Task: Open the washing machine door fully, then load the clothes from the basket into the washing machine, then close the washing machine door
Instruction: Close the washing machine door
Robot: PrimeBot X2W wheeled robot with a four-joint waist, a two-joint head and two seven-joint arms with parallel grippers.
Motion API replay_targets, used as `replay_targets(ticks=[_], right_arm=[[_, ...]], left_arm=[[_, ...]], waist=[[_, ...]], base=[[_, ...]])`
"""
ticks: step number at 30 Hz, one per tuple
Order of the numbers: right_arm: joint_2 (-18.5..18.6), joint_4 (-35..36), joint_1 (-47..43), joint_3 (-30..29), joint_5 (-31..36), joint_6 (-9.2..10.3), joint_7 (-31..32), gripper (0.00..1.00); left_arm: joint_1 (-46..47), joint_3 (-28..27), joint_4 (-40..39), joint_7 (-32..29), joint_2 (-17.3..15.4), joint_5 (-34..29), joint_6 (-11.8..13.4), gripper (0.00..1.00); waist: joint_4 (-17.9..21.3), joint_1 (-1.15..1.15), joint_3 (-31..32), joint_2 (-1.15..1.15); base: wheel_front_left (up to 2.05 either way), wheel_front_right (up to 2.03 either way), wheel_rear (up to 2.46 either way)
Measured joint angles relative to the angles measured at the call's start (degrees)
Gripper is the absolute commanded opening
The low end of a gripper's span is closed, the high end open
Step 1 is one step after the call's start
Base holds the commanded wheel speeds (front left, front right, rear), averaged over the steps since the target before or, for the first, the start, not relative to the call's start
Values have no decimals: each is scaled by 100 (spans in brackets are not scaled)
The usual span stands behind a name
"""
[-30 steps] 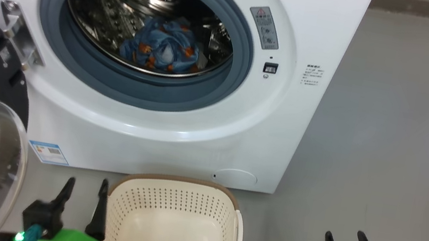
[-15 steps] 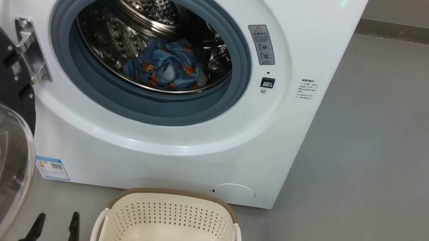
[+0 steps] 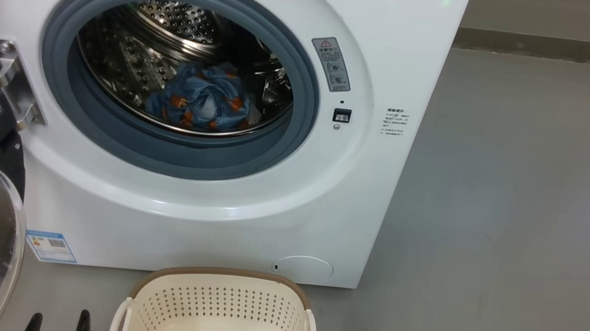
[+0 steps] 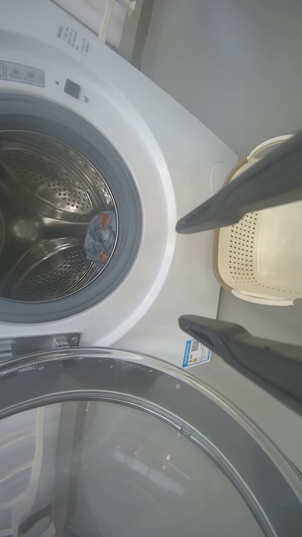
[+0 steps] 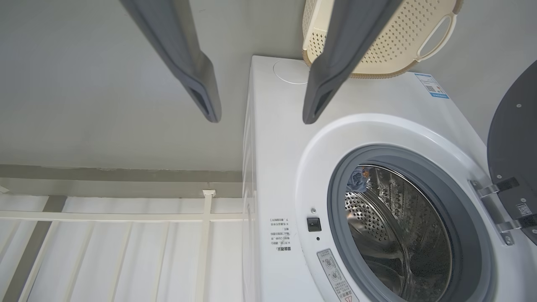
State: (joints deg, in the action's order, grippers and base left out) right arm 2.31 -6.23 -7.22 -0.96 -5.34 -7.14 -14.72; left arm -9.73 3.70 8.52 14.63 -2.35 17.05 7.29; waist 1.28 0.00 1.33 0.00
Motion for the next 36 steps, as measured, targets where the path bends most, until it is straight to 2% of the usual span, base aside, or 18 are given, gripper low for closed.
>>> replay_targets(ticks=[12, 27, 36], right_arm=[[0, 0, -16, 2, -3, 0, 0, 100], [0, 3, -18, 3, -3, 0, 0, 100], [0, 2, -18, 2, -3, 0, 0, 100]], left_arm=[[-33, -111, -37, 0, 0, -102, 108, 100], [-34, -88, -60, 0, 0, -101, 155, 100], [-34, -87, -60, 0, 0, -101, 156, 100]], waist=[[46, 0, -11, 0], [18, 0, -52, 0], [0, 0, -57, 0]], base=[[-37, 37, 0], [-172, 172, 0], [-79, 79, 0]])
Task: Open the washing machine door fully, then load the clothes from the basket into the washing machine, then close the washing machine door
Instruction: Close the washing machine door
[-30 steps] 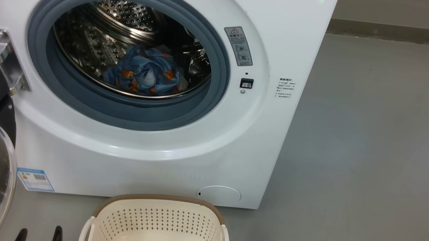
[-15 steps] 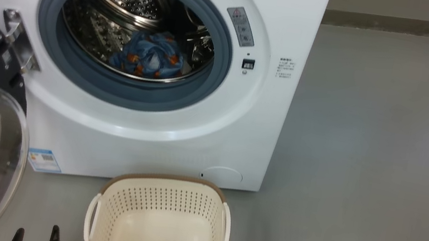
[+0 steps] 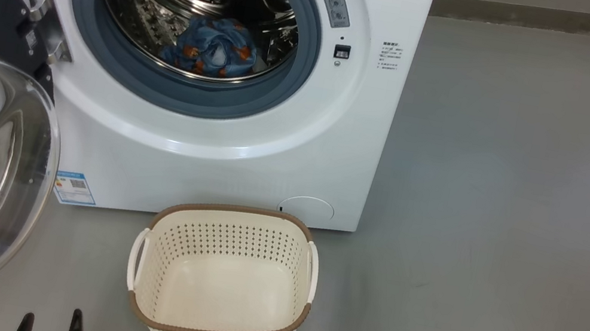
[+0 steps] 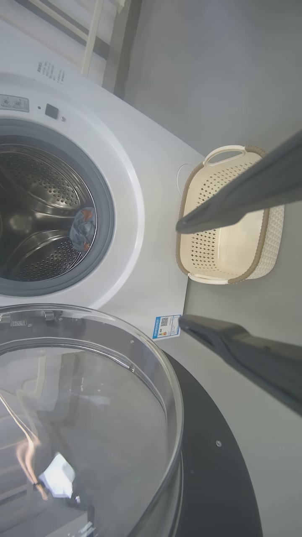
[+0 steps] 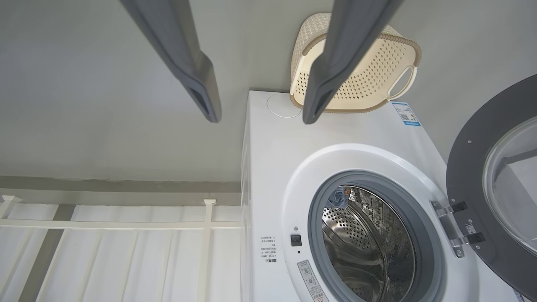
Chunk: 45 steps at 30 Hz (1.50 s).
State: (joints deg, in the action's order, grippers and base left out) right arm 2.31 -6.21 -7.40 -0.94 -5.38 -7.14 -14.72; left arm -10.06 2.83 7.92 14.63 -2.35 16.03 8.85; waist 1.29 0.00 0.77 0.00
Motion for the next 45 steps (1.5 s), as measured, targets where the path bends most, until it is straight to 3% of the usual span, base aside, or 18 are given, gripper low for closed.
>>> replay_targets(ticks=[14, 20, 45], right_arm=[[0, 7, 0, -3, -5, 0, 0, 100], [0, 11, 8, 23, 14, 0, 0, 100], [73, -96, 325, 615, 227, 0, 0, 100]], left_arm=[[1, 68, -81, 0, 0, 0, 57, 100], [-1, 70, -179, 0, 0, 1, 153, 100], [-194, -54, -513, 0, -4, 71, 474, 100]], waist=[[-221, 0, -3, 0], [-517, 0, -2, 0], [-2715, 0, 98, 0]], base=[[-1, 1, 0], [0, 0, 0], [0, 0, 0]])
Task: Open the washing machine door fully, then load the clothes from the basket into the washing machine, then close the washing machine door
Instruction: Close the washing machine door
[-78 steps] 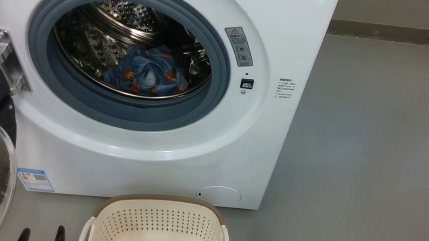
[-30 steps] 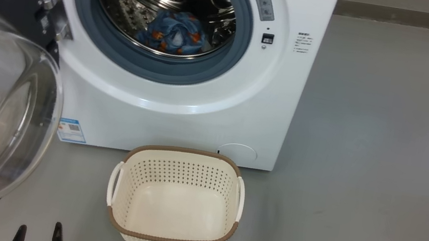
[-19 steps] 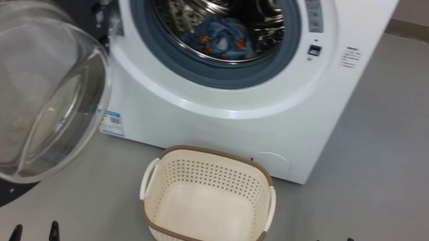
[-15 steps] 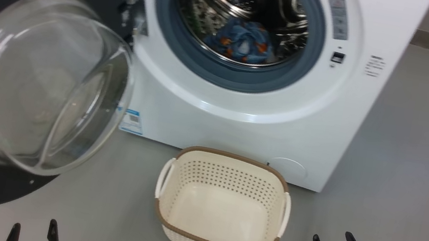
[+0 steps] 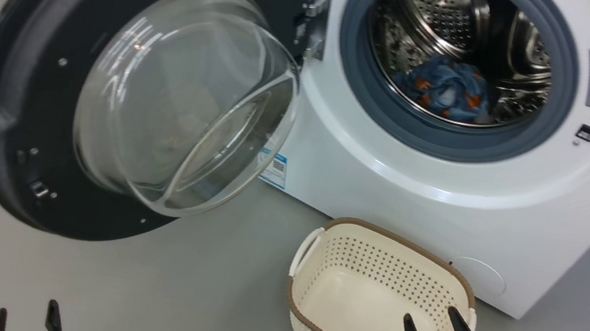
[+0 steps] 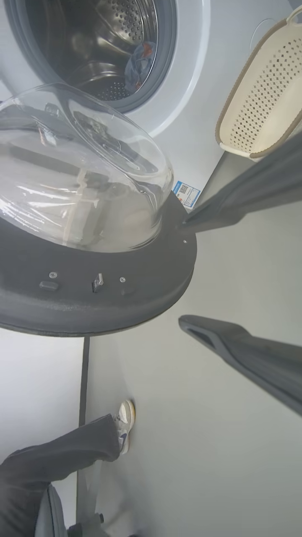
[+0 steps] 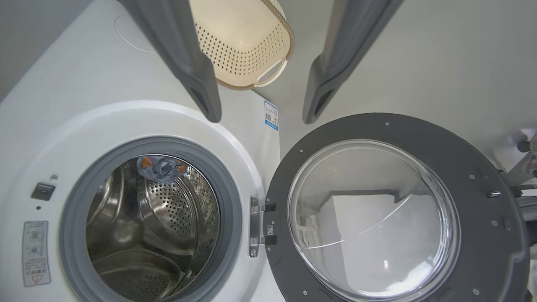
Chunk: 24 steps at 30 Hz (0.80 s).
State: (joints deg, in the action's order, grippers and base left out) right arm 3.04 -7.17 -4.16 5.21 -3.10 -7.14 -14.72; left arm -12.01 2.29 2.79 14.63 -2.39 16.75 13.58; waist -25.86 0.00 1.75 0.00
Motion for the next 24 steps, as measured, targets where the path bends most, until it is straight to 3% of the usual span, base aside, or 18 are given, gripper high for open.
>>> replay_targets(ticks=[5, 12, 13, 14, 19, 24], right_arm=[[88, -104, 348, 265, -9, 0, 0, 100], [135, -240, 484, 441, -57, 0, 0, 100], [136, -244, 486, 453, -58, 0, 0, 100], [136, -247, 486, 463, -62, 0, 0, 100], [114, -246, 473, 450, -66, 0, 0, 100], [78, -238, 383, 361, -78, 0, 0, 100]], left_arm=[[-16, -93, -202, 0, -3, 182, 135, 100], [-103, -197, -363, 0, -2, 414, 237, 100], [-103, -245, -371, 0, -1, 589, 237, 46], [-103, -303, -370, 0, -1, 778, 235, 0], [-101, -955, -346, 0, 8, 1948, -30, 0], [41, -2167, -103, 1, 15, 2777, -576, 0]], waist=[[-269, 0, -44, 0], [-337, 0, -103, 0], [-335, 0, -99, 0], [-332, -1, -95, 0], [-325, 0, -78, 0], [-340, 0, -107, 0]], base=[[0, 0, 0], [0, 0, 0], [0, 0, 0], [0, 0, 0], [0, 0, 0], [0, 0, 0]])
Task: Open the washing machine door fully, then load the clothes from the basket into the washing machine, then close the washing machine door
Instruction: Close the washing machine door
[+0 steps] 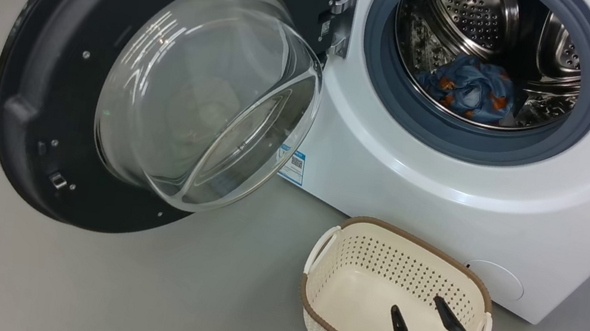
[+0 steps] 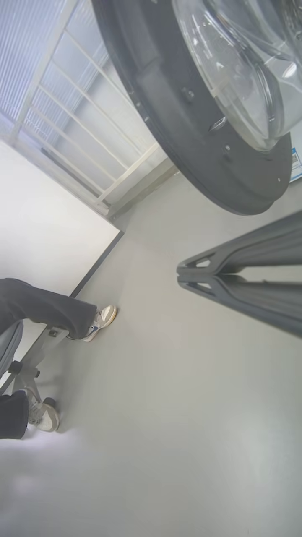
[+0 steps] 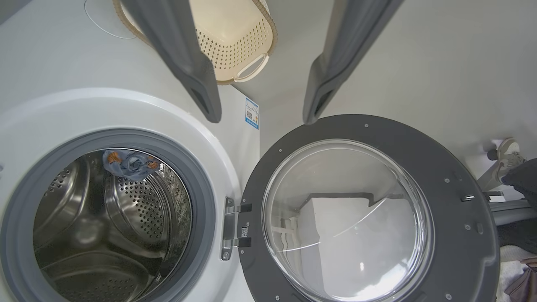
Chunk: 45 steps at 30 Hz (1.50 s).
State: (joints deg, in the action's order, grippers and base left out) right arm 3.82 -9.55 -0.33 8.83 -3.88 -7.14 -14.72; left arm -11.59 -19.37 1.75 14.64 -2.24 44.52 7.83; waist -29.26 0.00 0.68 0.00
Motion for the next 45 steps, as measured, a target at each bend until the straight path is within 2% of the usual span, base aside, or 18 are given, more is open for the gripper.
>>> replay_targets(ticks=[5, 8, 11, 17, 19, 24, 30, 38, 45], right_arm=[[-25, 3, -114, -29, -4, 0, 0, 100], [-29, 3, -116, -41, -4, 0, 0, 100], [-31, -2, -115, -45, -4, 0, 0, 100], [-43, -11, -115, -49, -4, 0, 0, 100], [-47, -12, -116, -60, -4, 0, 0, 100], [-56, 0, -332, -185, -2, 0, 0, 100], [-25, 22, -458, -194, 19, 0, 0, 100], [111, 32, -456, -181, 21, 0, 0, 100], [225, 43, -447, -155, 22, 0, 0, 100]], left_arm=[[576, -781, 153, -1, -2, 826, -416, 0], [1004, -1162, 359, -193, -175, 1499, -558, 0], [1516, -1532, 764, -601, -622, 2147, -567, 0], [2727, -1927, 1957, -1272, -1597, 2936, -557, 0], [3215, -2019, 2408, -1501, -1807, 3233, -504, 0], [4069, -1826, 3170, -2074, -2195, 3495, -480, 0], [4765, -1791, 3858, -2485, -2476, 3740, -530, 0], [5041, -1495, 4361, -3183, -2486, 3912, -764, 0], [5155, -1433, 4752, -3359, -2488, 3946, -992, 0]], waist=[[-29, 0, -52, 0], [-53, 0, -90, 0], [-71, 0, -124, 0], [-58, 0, -155, 0], [-45, 0, -152, 0], [2, 0, -145, 0], [157, 0, -153, 0], [433, 0, -230, 0], [678, 0, -392, 0]], base=[[0, 0, 0], [0, 0, 0], [0, 0, 0], [0, 0, 0], [0, 0, 0], [0, 0, 0], [0, 0, 0], [0, 0, 0], [0, 0, 0]])
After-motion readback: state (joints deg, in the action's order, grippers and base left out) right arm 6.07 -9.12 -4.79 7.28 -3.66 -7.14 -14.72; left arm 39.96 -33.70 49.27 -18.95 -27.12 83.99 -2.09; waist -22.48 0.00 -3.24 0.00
